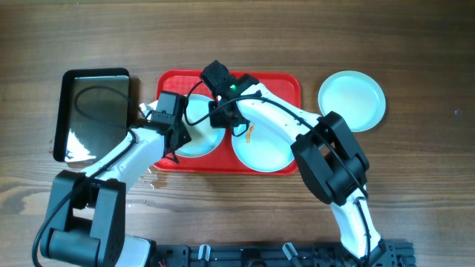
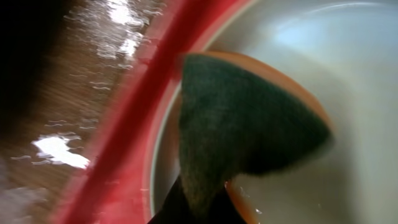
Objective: Clean dirty plates on tray and stack at the side
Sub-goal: 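Scrub the top plate with the sponge in the left gripper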
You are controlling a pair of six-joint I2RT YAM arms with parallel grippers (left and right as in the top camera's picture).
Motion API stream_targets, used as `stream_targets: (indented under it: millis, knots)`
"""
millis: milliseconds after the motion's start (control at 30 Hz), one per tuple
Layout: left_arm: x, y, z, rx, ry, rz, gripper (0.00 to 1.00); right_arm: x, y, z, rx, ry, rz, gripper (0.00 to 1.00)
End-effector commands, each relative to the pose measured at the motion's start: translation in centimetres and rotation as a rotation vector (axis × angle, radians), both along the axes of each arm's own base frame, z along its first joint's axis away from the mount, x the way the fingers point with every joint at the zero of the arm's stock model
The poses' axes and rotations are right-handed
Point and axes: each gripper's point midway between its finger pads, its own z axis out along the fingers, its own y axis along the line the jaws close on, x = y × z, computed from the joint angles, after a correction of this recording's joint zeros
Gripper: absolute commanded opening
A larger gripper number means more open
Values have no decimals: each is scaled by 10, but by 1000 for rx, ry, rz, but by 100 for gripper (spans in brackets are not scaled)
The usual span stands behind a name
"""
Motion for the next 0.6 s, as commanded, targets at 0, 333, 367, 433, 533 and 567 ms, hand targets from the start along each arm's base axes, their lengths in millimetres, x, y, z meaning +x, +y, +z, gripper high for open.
stream_targets:
  millis: [0, 333, 367, 433, 533, 567]
  knots:
    - [-23, 69, 7, 407, 91, 54, 4, -2, -19, -20, -98, 5, -15, 4]
    - [30, -46, 36, -223, -32, -82, 4, -2, -19, -20, -95, 8, -16, 4]
    - [31, -60, 31, -295, -16, -105, 4, -2, -19, -20, -95, 8, -16, 4]
    - [31, -80, 16, -400, 24, -137, 4, -2, -18, -20, -94, 8, -16, 4]
    - [27, -81, -15, -396, 91, -125, 4, -2, -18, -20, -92, 7, -24, 4]
    - [28, -81, -24, -393, 102, -122, 4, -1, -18, -20, -92, 7, -24, 4]
